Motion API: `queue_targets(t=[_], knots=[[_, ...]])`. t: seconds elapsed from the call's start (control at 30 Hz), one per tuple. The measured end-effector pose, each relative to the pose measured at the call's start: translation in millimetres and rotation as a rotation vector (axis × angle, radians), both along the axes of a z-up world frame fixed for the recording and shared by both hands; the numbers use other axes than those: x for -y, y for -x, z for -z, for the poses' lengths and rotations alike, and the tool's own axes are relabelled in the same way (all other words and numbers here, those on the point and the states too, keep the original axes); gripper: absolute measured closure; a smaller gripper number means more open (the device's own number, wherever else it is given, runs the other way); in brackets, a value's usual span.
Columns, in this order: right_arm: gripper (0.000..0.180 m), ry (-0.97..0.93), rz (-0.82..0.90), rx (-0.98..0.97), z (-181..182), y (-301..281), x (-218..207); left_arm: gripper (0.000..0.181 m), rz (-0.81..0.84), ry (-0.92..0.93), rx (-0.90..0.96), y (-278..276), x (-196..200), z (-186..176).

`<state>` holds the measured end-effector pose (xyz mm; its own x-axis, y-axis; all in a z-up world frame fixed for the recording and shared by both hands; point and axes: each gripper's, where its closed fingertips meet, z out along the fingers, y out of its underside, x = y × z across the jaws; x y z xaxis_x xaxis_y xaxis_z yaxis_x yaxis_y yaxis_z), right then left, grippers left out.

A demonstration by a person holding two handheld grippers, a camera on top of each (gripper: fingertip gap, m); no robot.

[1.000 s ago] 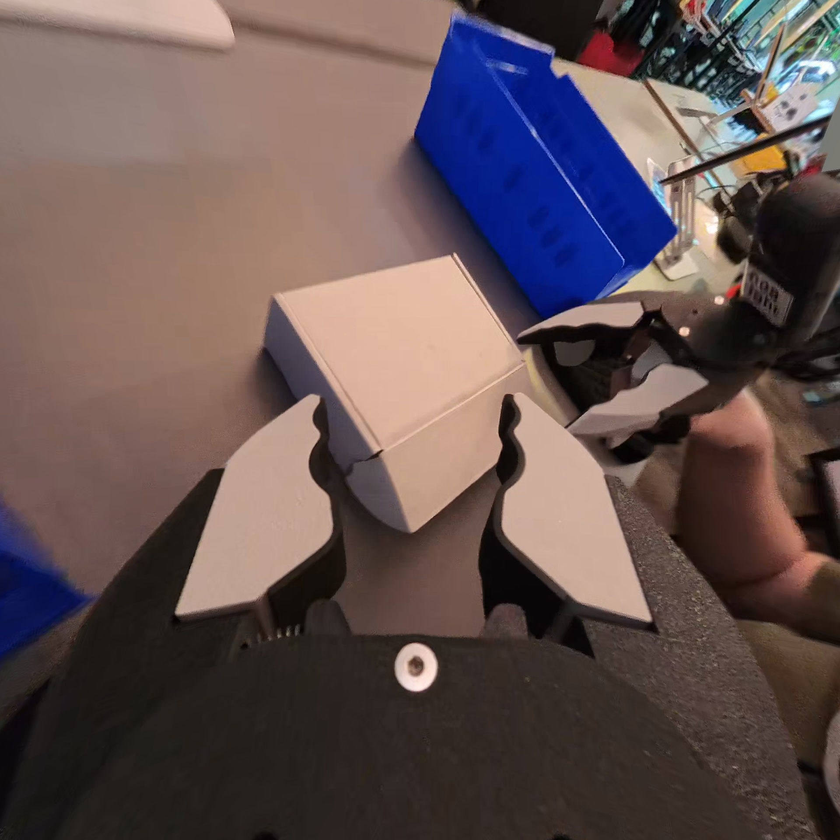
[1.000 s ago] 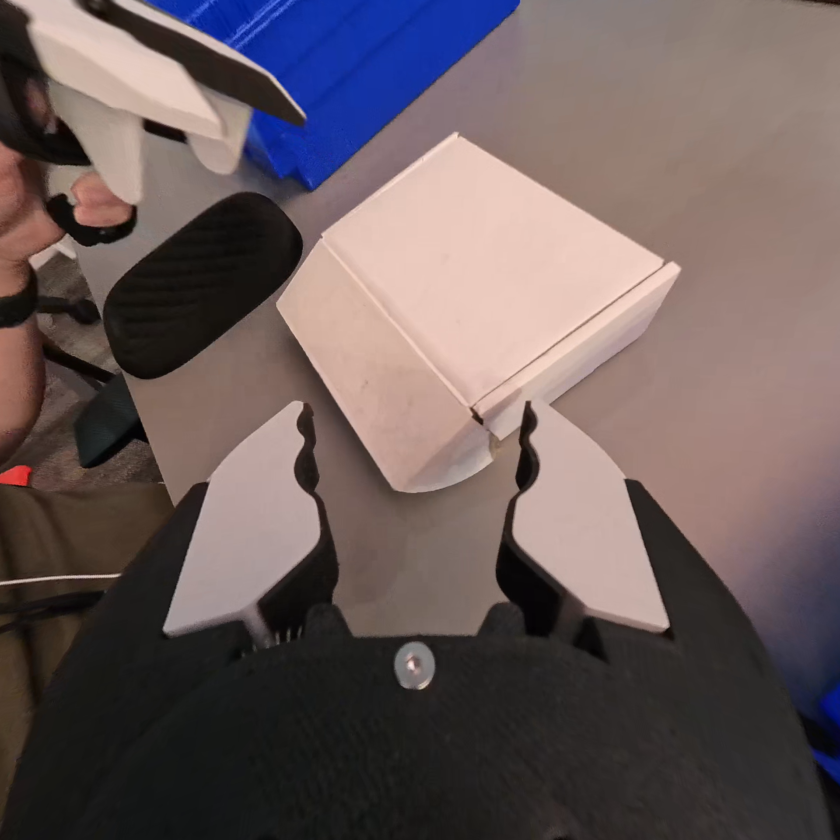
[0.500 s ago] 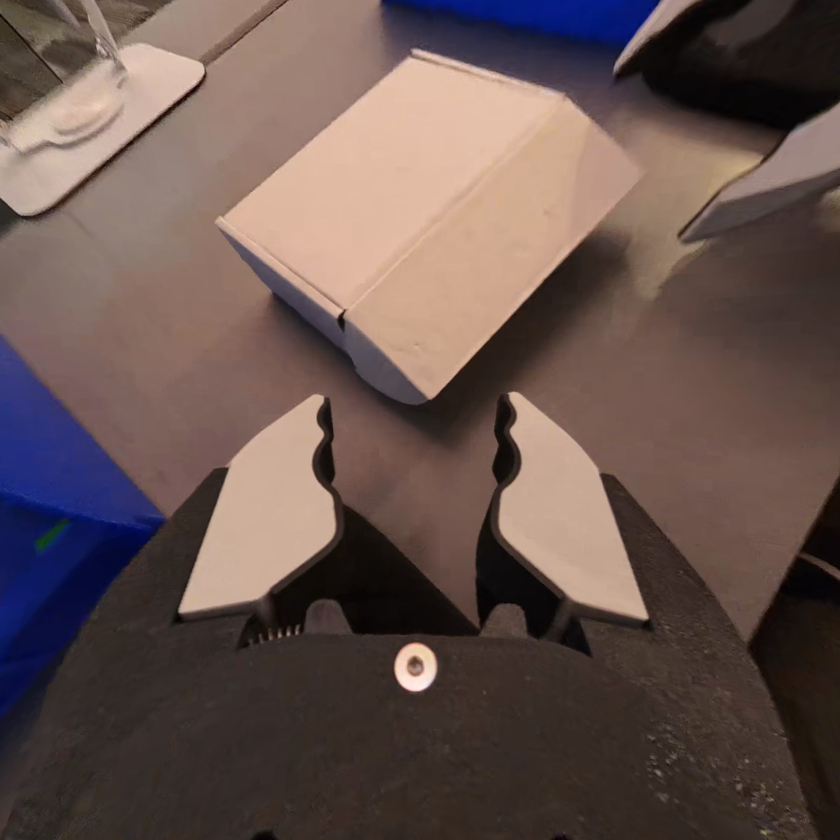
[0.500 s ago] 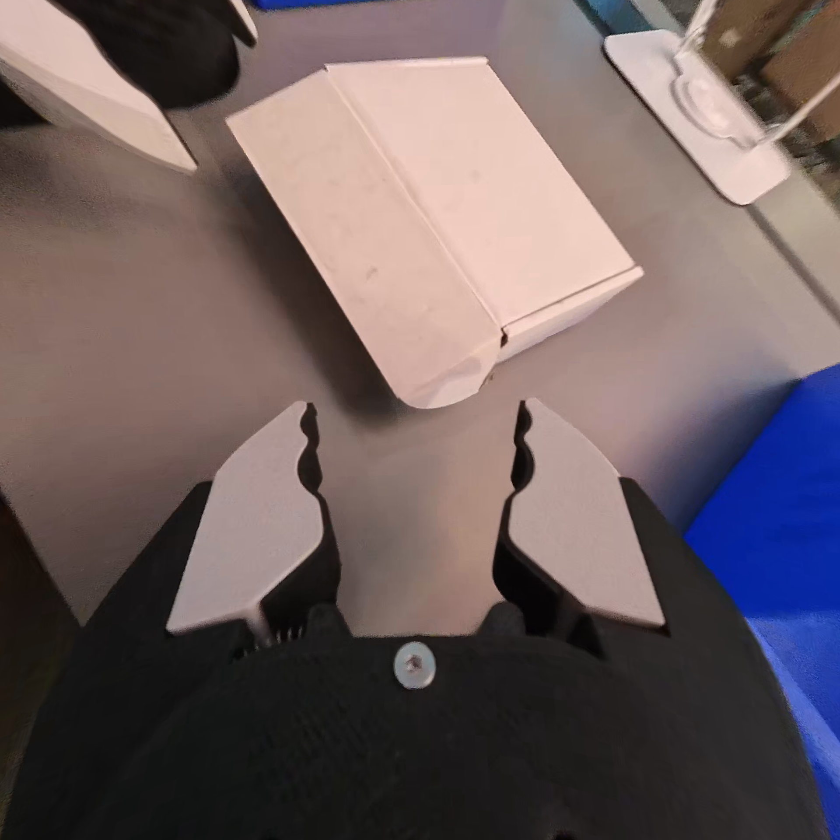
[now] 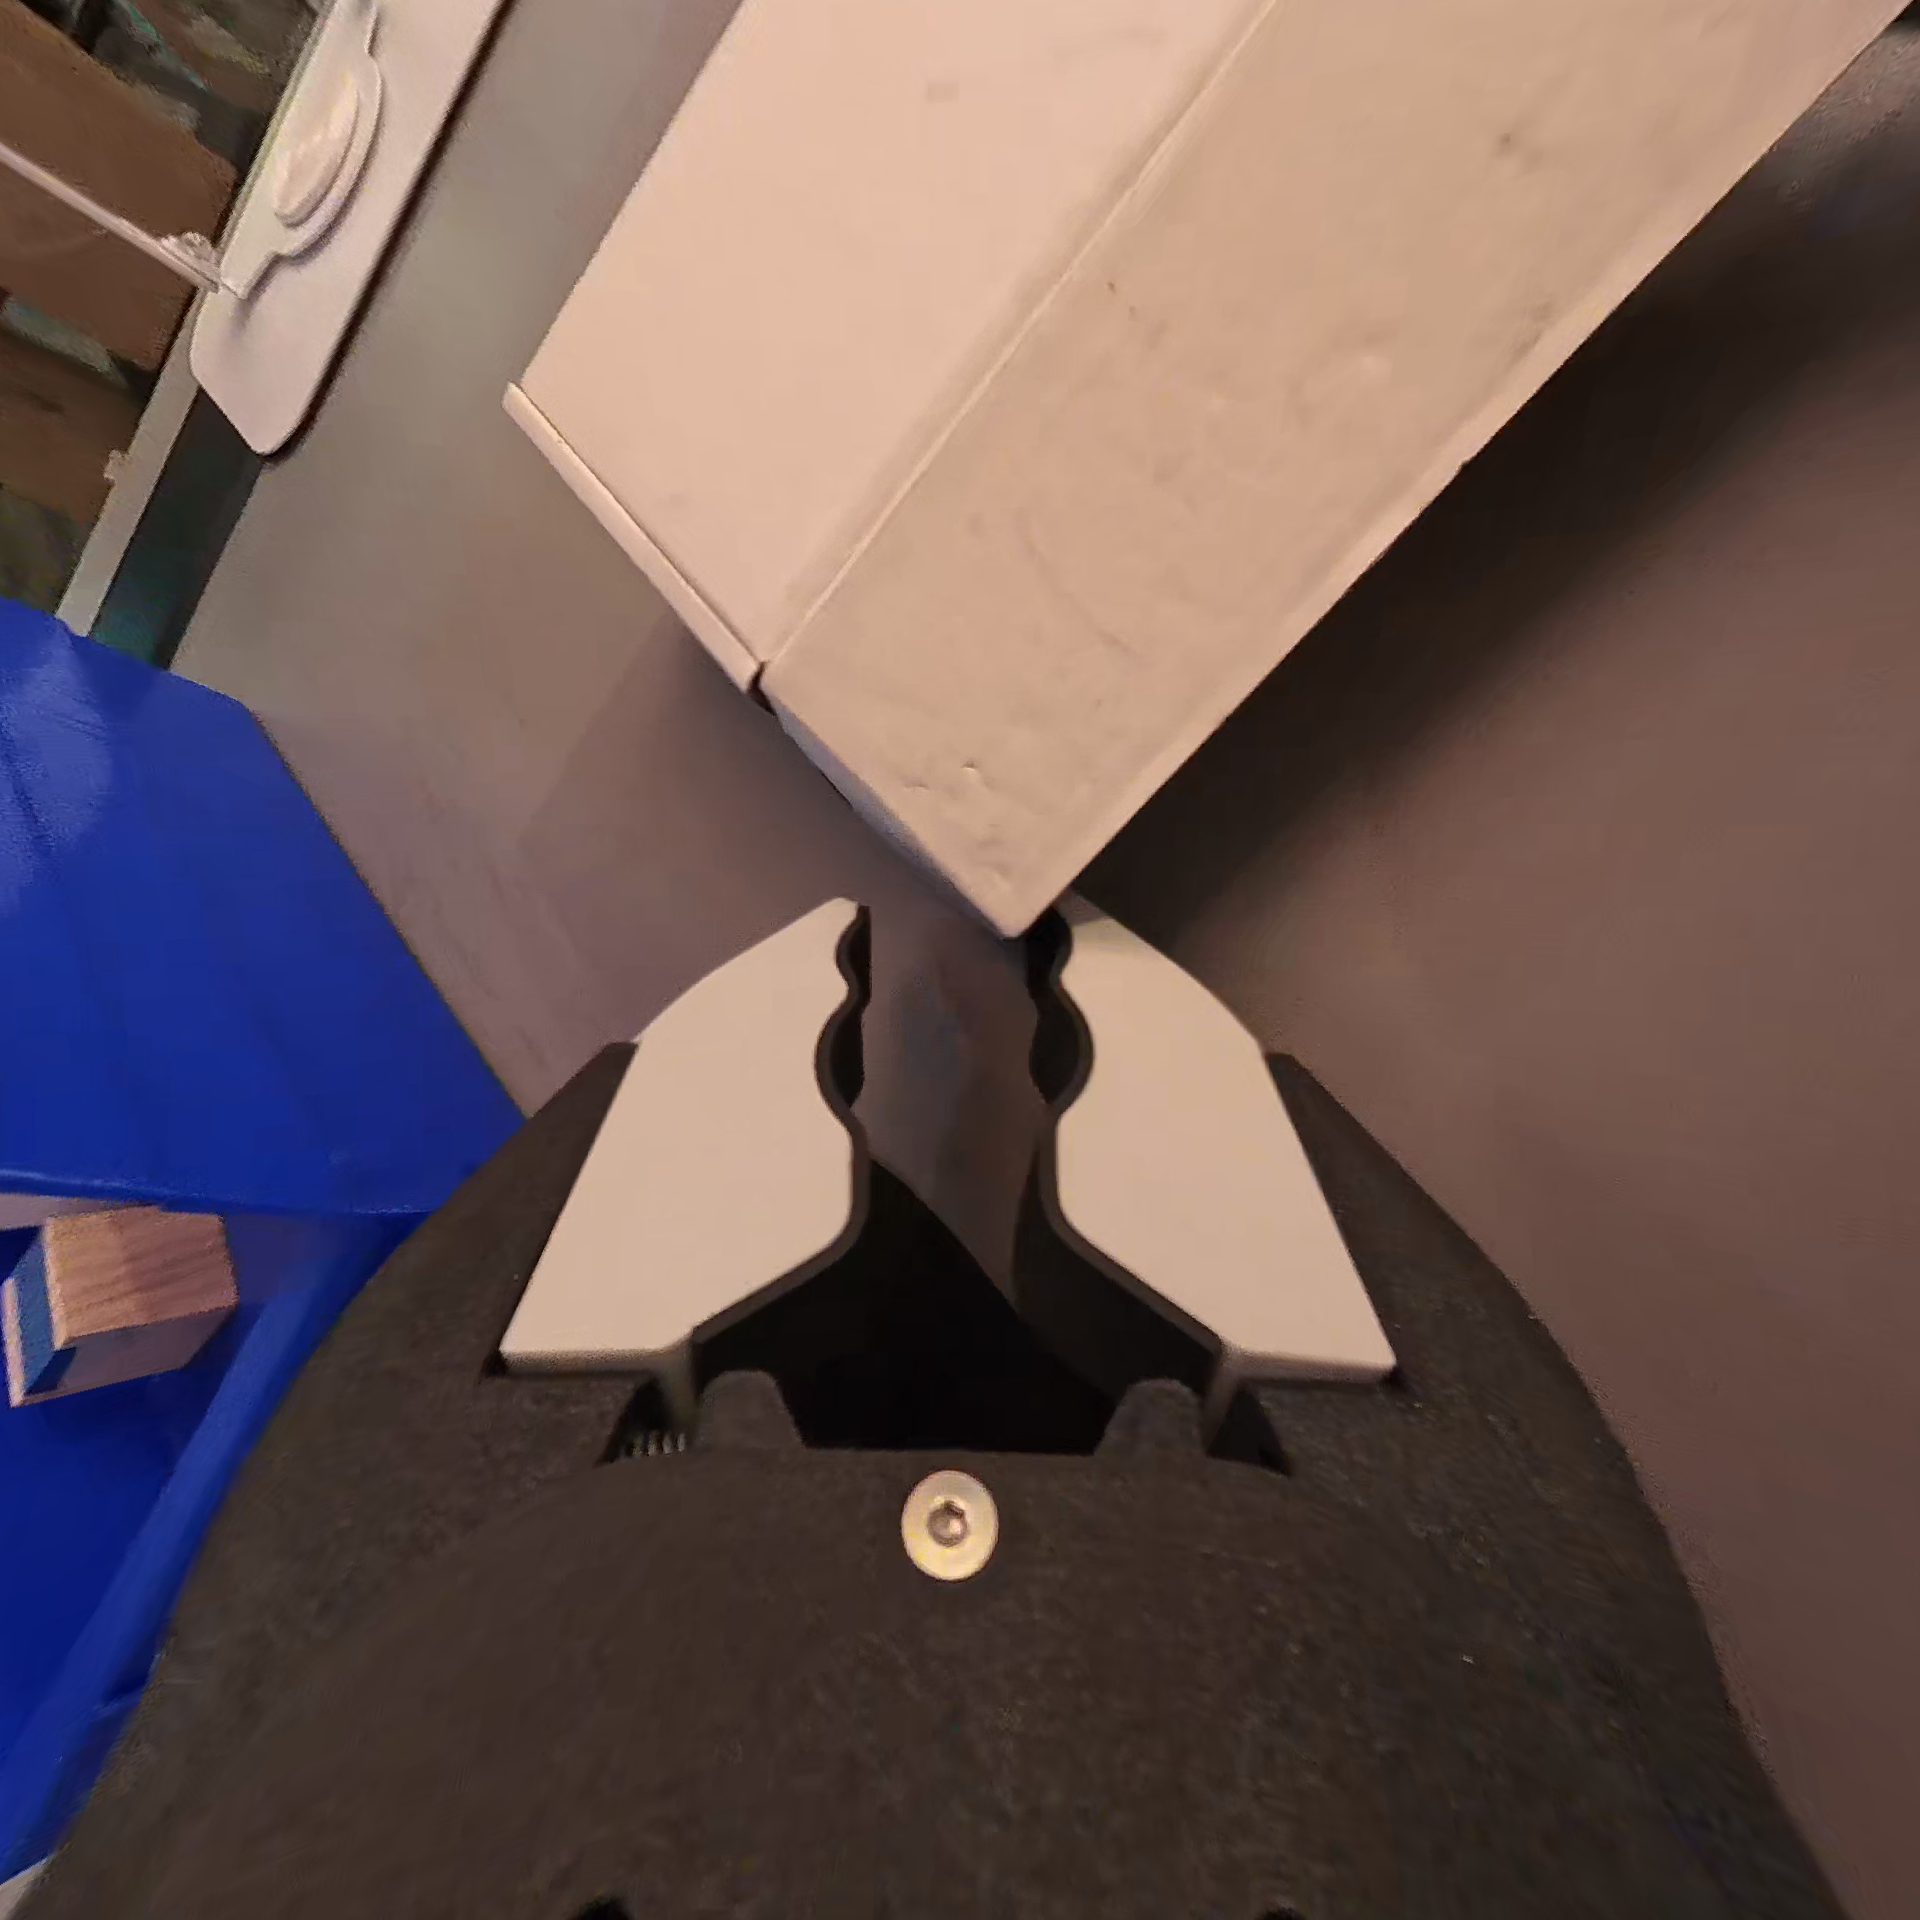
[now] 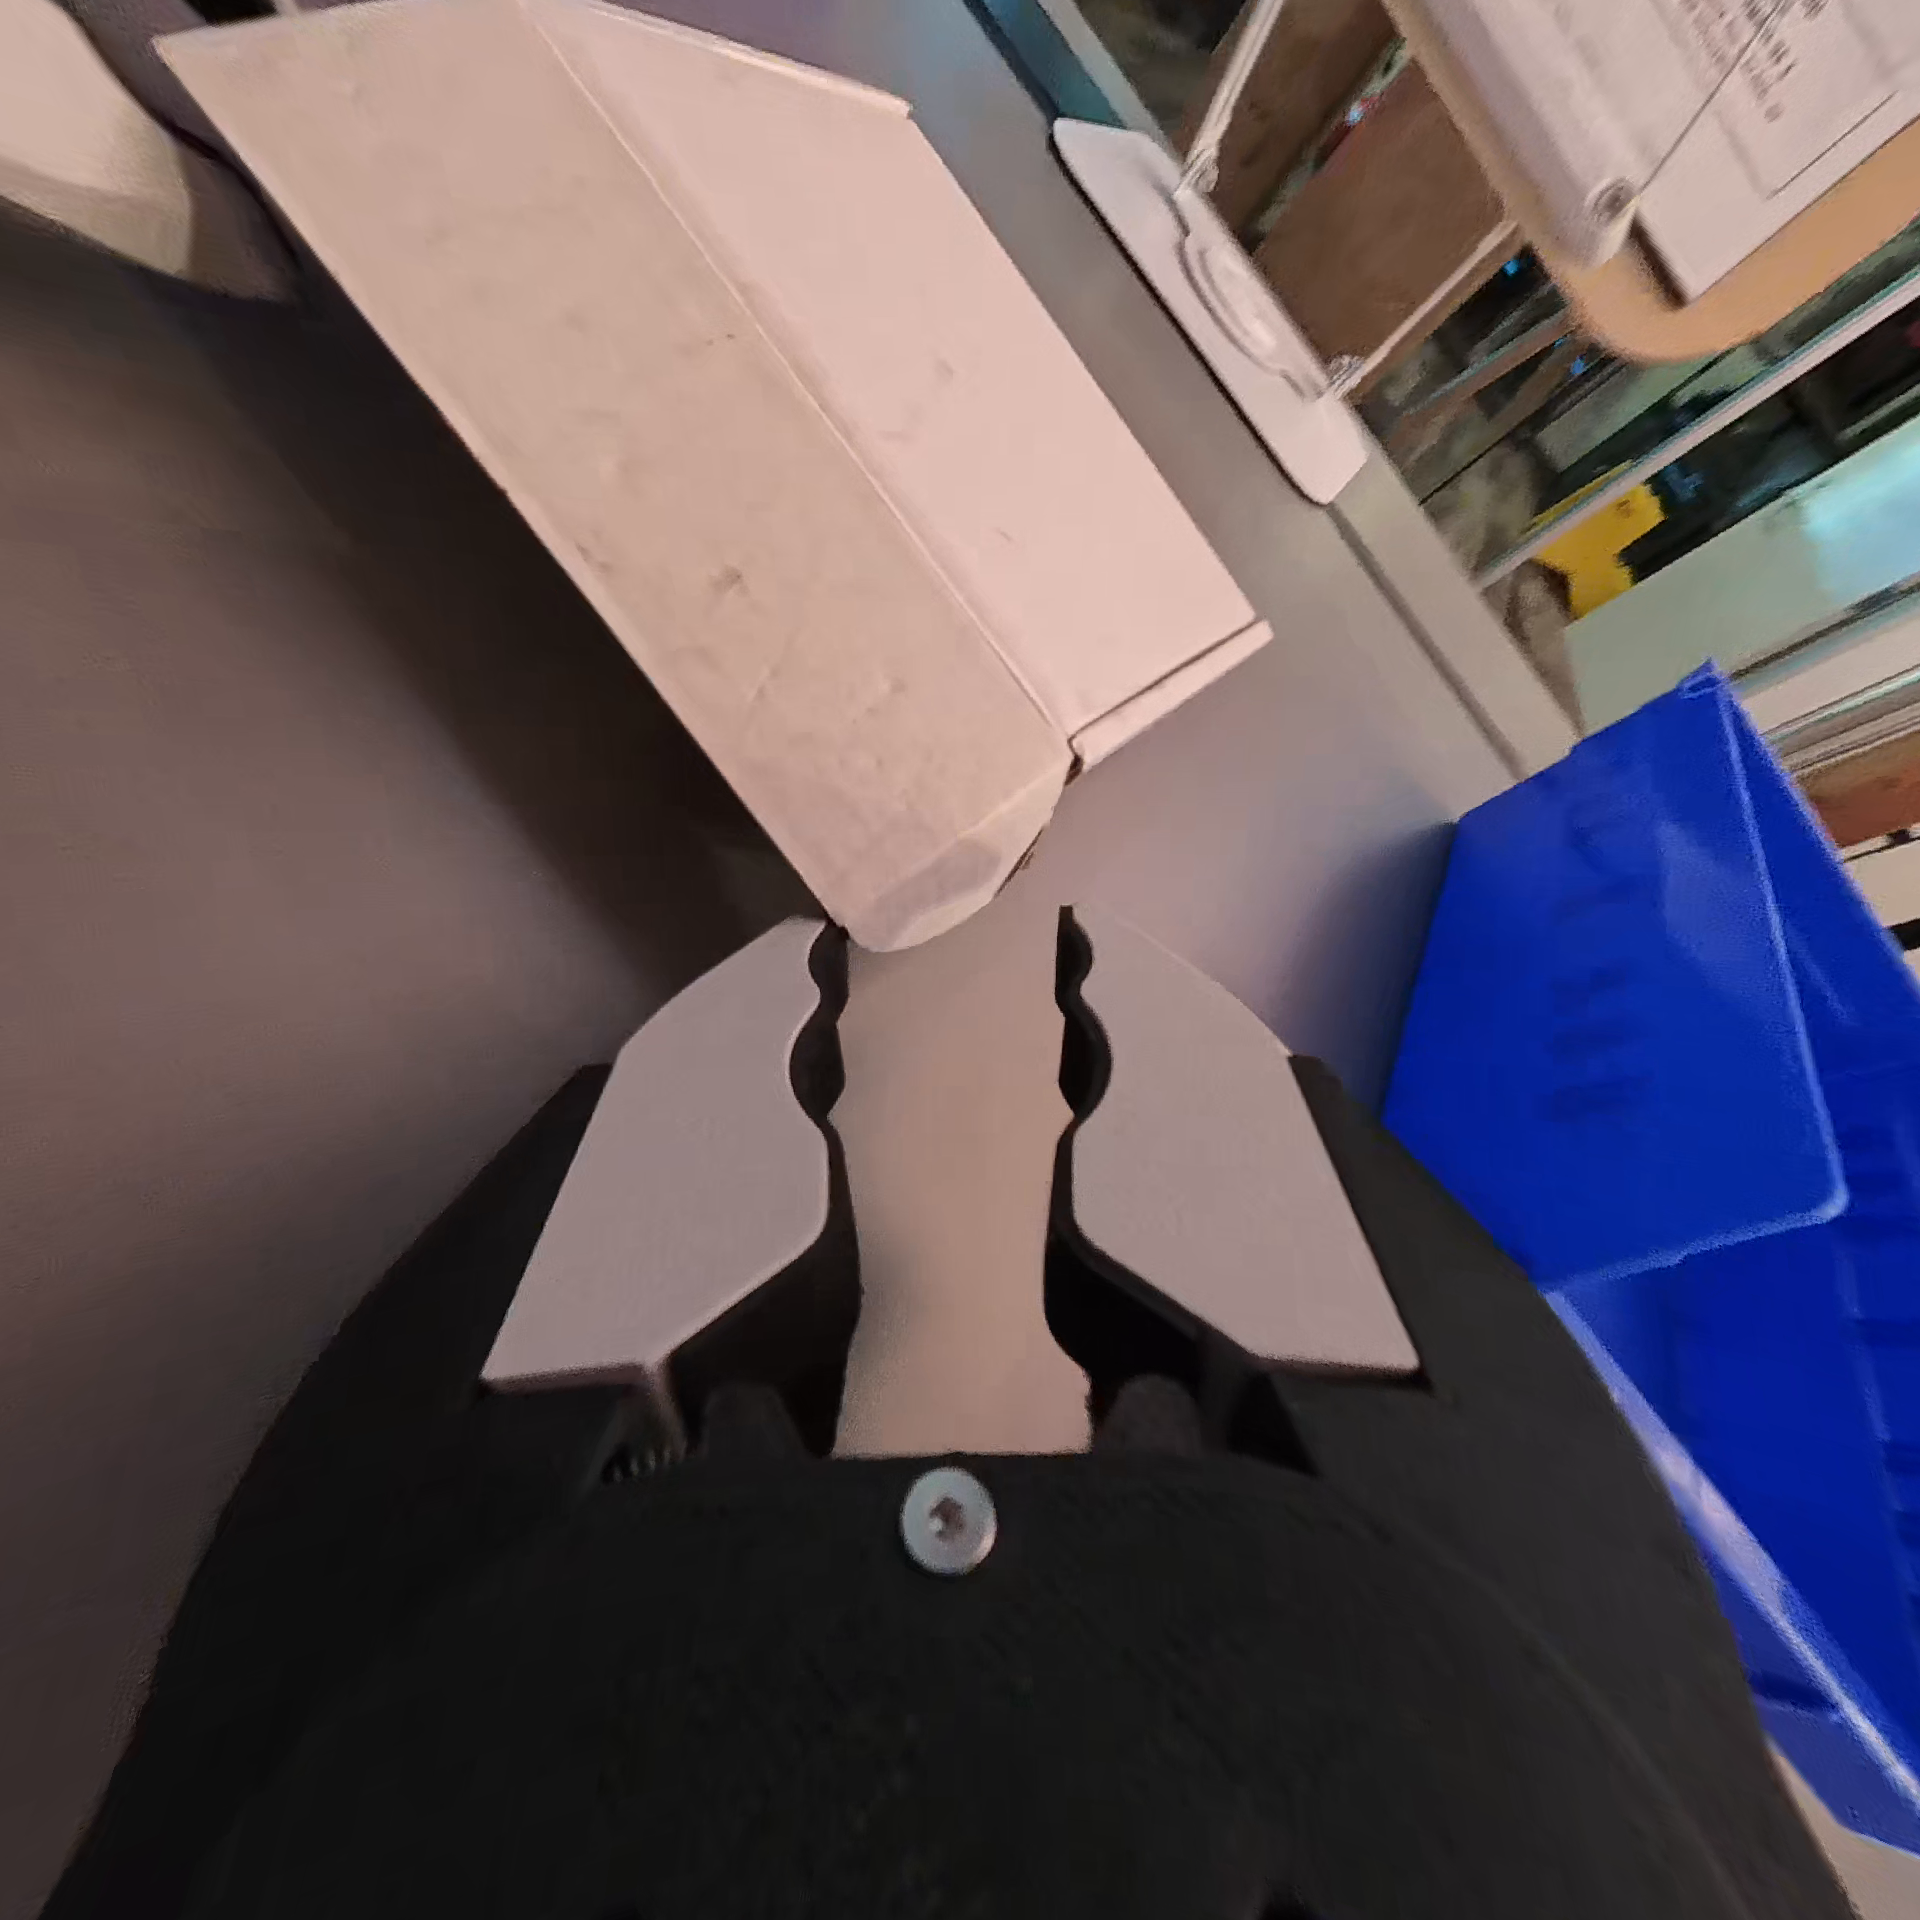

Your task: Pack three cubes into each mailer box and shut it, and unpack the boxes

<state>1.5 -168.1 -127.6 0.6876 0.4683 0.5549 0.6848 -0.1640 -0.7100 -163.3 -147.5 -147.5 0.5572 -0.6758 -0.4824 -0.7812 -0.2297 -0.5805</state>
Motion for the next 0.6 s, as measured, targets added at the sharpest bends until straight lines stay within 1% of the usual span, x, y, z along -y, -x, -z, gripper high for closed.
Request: queue_targets(t=[0.07, 0.13, 0.17, 0.23, 0.3, 0.47, 0.6], knots=[[0.150, -0.025, -0.024, 0.017, 0, 6, 1, 0.159, 0.001, -0.003, -0.022, 0, -2, 2], [0.153, -0.036, -0.013, 0.035, 1, 7, 0, 0.167, 0.002, 0.023, -0.020, -1, -3, 4], [0.158, -0.017, -0.015, 0.033, 3, 8, 0, 0.168, 0.005, 0.036, -0.009, -2, -3, 4], [0.162, -0.009, -0.020, 0.011, 1, 12, 0, 0.176, 0.011, 0.046, 0.015, -3, -3, 2], [0.165, -0.001, -0.024, -0.018, -1, 15, 2, 0.177, 0.020, 0.044, 0.029, -4, -2, 1], [0.166, 0.041, -0.001, -0.082, -1, 16, 5, 0.177, 0.037, 0.046, 0.013, -6, 1, 2], [0.165, 0.050, 0.016, -0.051, 3, 14, 1, 0.177, 0.045, 0.050, -0.012, -7, -1, 5]])
